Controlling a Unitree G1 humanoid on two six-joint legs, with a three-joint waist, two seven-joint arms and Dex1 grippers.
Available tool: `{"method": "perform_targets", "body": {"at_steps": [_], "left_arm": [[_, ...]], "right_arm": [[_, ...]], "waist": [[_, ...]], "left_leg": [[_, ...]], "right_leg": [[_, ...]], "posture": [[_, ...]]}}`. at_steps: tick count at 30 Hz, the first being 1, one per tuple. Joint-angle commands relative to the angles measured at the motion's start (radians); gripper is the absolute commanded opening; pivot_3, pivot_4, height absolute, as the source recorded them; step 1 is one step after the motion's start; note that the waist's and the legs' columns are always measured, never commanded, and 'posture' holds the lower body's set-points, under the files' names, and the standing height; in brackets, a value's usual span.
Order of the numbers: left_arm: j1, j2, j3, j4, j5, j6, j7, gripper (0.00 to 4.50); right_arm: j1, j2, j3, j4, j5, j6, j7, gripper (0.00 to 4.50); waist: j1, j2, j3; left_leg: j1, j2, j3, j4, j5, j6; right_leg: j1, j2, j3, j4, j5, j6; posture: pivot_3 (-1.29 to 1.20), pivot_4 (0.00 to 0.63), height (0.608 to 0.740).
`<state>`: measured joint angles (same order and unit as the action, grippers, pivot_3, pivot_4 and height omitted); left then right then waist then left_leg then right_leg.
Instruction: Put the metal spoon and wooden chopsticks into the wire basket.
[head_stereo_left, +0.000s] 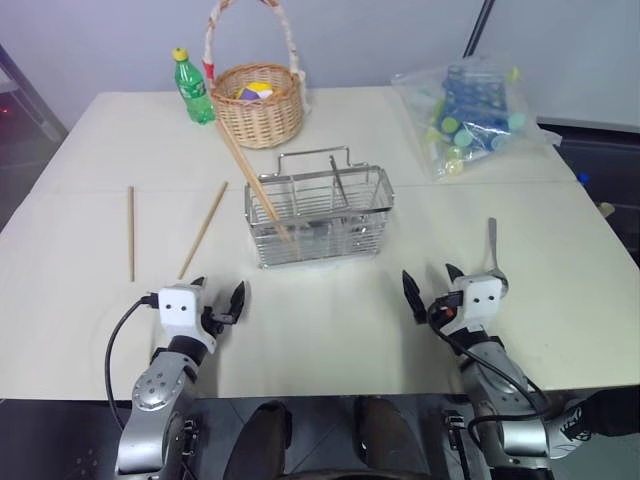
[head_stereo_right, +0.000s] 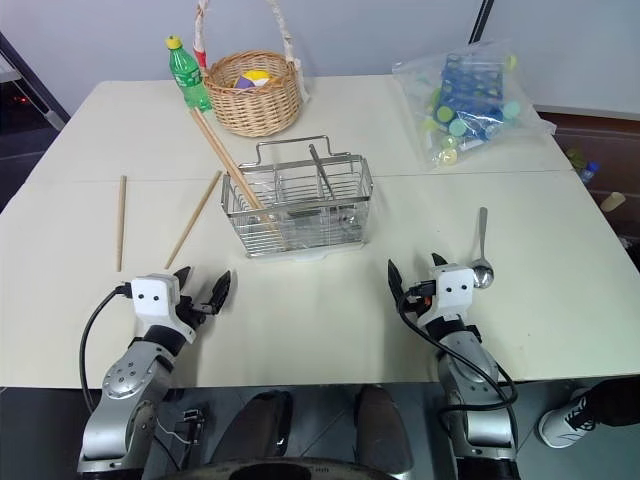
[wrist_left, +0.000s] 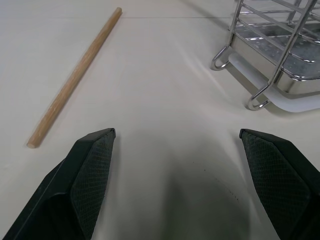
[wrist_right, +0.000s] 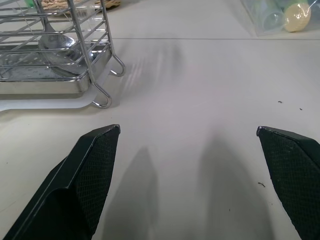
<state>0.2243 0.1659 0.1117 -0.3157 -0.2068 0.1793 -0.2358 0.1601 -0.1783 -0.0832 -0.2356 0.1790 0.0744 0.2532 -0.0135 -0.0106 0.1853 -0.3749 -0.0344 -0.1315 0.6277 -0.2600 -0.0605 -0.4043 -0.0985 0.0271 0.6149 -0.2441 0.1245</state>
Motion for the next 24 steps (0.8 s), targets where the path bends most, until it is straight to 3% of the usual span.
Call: {"method": "perform_targets", "body": {"at_steps": [1, 24], "left_arm": [[0.008, 0.002, 0.009, -0.005, -0.004, -0.015, -0.002, 4.18], [0.019, 0.003, 0.017, 0.035, -0.015, -0.079, -0.018, 4.18]], "right_arm": [[-0.003, -0.002, 0.000, -0.036, 0.005, -0.008, 0.004, 4.50], [-0.010, -0.002, -0.001, -0.021, 0.006, -0.012, 0.016, 4.50]], "waist": [[0.000, 0.000, 0.000], [0.000, 0.001, 0.000]], "left_leg": [[0.000, 0.000, 0.000, 0.000, 0.000, 0.000], [0.000, 0.000, 0.000, 0.000, 0.000, 0.000]], "right_leg": [[0.000, 0.000, 0.000, 0.000, 0.000, 0.000], [0.000, 0.000, 0.000, 0.000, 0.000, 0.000]], "posture": [[0.00, 0.150, 0.740], [0.00, 0.150, 0.740]]}}
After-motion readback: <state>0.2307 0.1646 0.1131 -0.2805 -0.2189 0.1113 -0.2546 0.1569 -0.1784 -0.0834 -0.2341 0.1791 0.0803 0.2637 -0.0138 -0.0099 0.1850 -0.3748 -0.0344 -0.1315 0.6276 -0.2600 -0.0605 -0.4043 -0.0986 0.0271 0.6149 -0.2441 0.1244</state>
